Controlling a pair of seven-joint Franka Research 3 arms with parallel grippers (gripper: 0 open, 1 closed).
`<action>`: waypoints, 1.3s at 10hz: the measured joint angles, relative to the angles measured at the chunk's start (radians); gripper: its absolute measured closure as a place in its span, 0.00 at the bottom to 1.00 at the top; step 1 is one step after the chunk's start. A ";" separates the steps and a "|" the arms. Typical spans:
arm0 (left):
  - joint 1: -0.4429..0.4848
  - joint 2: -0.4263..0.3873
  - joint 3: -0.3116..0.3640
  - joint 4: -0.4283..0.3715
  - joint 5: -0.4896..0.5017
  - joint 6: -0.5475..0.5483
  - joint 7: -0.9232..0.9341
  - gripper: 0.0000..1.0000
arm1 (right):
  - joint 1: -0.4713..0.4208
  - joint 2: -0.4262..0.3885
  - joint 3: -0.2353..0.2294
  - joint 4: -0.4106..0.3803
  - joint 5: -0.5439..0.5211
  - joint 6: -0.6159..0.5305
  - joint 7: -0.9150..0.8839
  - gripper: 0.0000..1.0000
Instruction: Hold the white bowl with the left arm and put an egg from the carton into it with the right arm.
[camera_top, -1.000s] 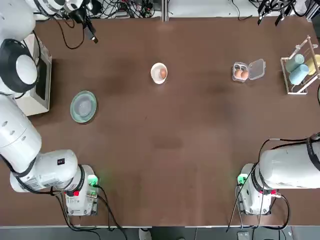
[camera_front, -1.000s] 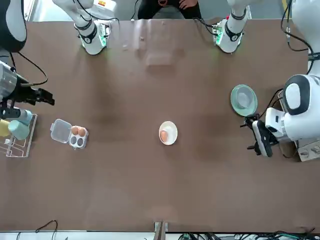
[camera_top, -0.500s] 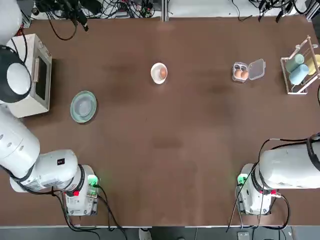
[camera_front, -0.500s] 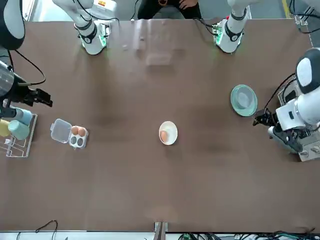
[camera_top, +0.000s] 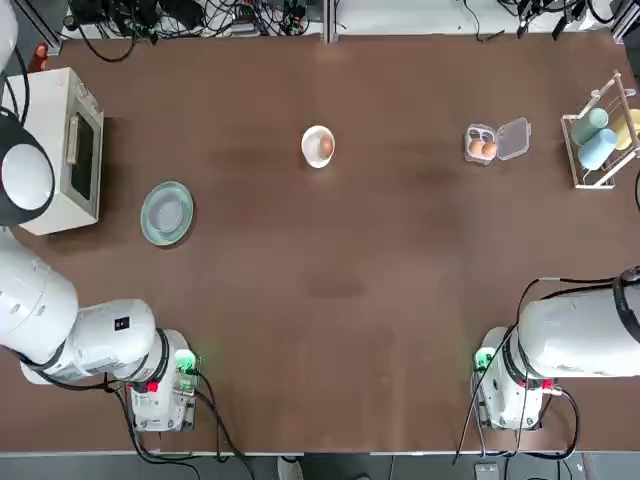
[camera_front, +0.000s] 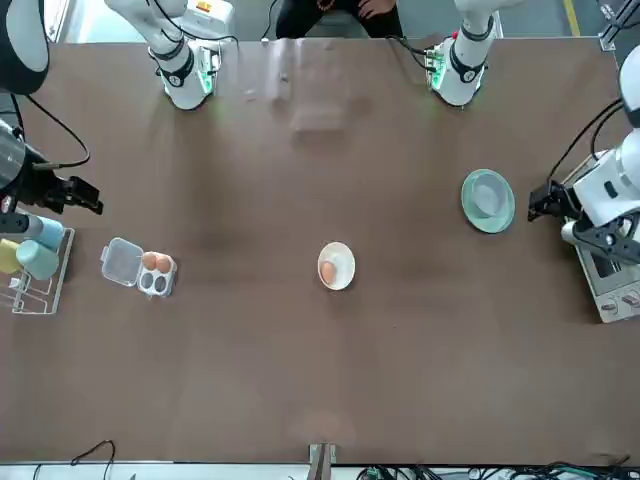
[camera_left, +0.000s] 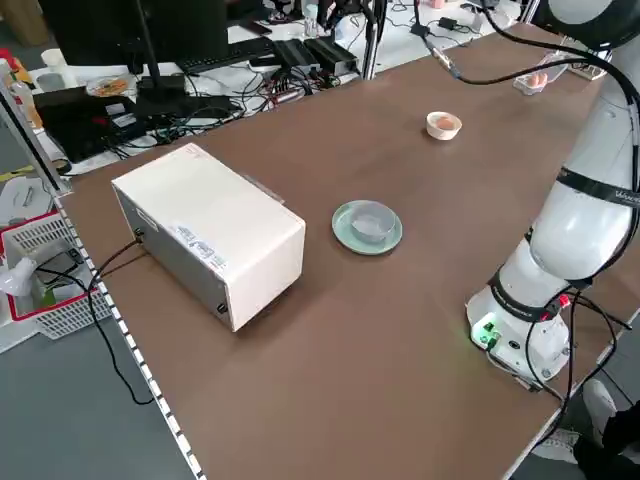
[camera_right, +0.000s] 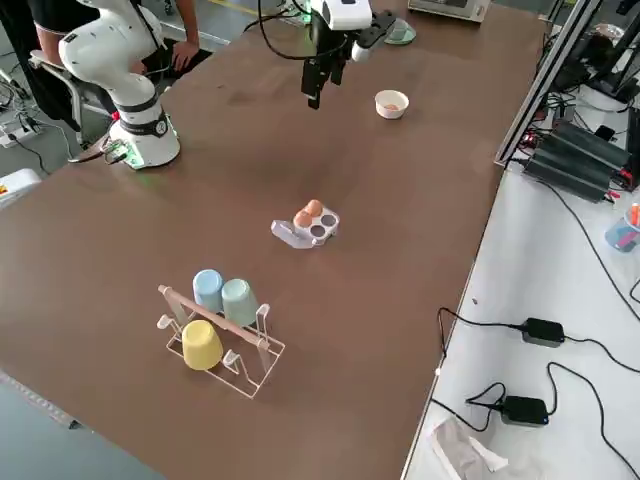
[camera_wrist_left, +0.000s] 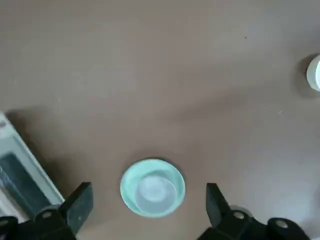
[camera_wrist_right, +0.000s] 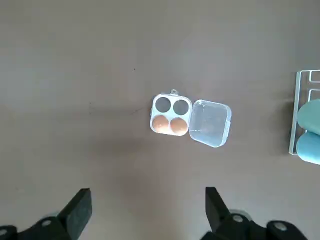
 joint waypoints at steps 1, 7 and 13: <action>0.000 -0.001 -0.001 0.031 0.001 -0.026 -0.077 0.00 | 0.002 0.000 0.000 0.000 -0.002 0.000 0.000 0.00; -0.006 -0.021 0.008 0.084 0.001 -0.039 -0.201 0.00 | 0.002 -0.001 -0.005 0.002 -0.005 0.000 0.001 0.00; -0.172 -0.020 0.168 0.084 -0.028 -0.085 -0.205 0.00 | 0.003 -0.002 -0.008 0.002 -0.005 0.008 0.018 0.00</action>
